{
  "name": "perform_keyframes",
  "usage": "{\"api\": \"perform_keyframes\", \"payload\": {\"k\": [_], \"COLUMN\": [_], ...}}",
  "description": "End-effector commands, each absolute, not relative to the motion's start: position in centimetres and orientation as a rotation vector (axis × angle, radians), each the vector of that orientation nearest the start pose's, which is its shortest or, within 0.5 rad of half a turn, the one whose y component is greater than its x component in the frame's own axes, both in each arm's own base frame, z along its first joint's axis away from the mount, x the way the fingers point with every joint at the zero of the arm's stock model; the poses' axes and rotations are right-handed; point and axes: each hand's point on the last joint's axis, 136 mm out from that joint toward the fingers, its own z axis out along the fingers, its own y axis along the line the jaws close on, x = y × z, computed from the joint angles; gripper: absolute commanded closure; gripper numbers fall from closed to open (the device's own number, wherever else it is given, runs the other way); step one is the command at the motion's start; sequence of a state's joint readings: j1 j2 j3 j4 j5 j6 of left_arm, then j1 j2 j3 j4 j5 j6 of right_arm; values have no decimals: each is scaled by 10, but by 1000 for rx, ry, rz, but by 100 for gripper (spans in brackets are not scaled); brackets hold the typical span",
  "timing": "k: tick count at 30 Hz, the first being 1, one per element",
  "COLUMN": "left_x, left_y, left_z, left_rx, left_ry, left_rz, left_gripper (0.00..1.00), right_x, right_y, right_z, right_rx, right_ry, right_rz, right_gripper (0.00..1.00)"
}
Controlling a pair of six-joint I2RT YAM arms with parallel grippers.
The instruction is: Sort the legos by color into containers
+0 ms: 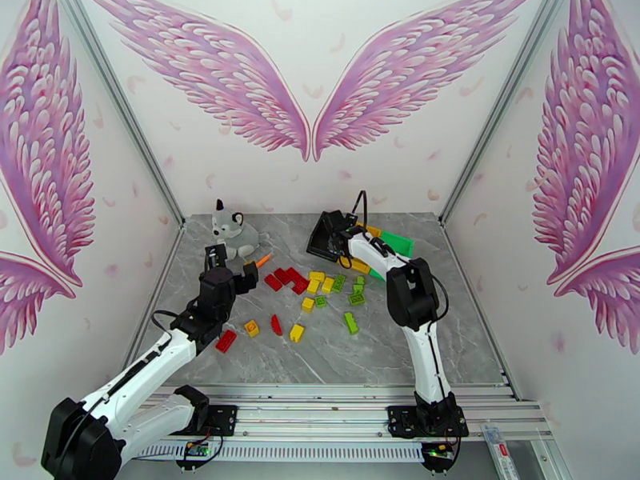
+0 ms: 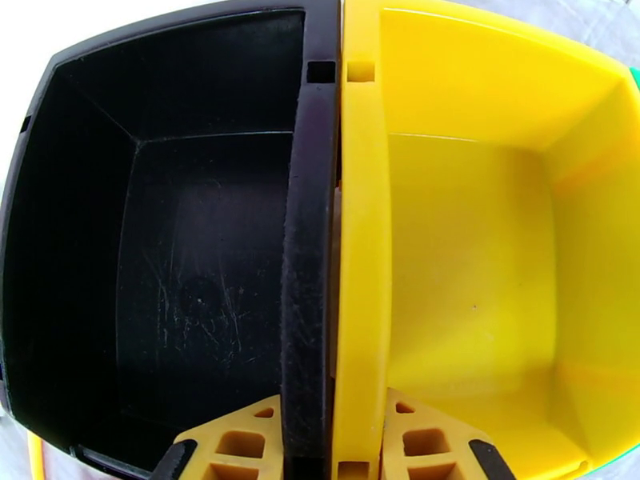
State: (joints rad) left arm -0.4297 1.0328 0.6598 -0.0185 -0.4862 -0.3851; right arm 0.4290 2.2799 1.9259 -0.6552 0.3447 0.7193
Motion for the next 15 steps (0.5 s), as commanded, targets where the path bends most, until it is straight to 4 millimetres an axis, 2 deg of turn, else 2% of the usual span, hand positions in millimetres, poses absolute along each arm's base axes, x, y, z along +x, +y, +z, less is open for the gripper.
{"api": "perform_keyframes", "payload": {"k": [1, 4, 7, 11, 15], "left_x": [347, 356, 371, 403, 455], "left_y": [-55, -49, -45, -48, -70], "left_z": [218, 215, 214, 220, 222], "left_rx": [-322, -347, -384, -394, -285], "left_ry": [1876, 1860, 1840, 1771, 1797], "left_rz": [-17, -15, -20, -32, -124], "left_gripper": [1, 1, 1, 1, 1], "right_x": [547, 546, 545, 540, 527], "right_y": [198, 201, 201, 197, 189], "right_z": [82, 83, 95, 121, 143], "right_rx": [539, 522, 494, 446, 400], "right_ry": [2443, 2432, 2400, 2342, 2271], "right_rz": [138, 168, 168, 157, 155], "right_gripper": [58, 33, 20, 16, 16]}}
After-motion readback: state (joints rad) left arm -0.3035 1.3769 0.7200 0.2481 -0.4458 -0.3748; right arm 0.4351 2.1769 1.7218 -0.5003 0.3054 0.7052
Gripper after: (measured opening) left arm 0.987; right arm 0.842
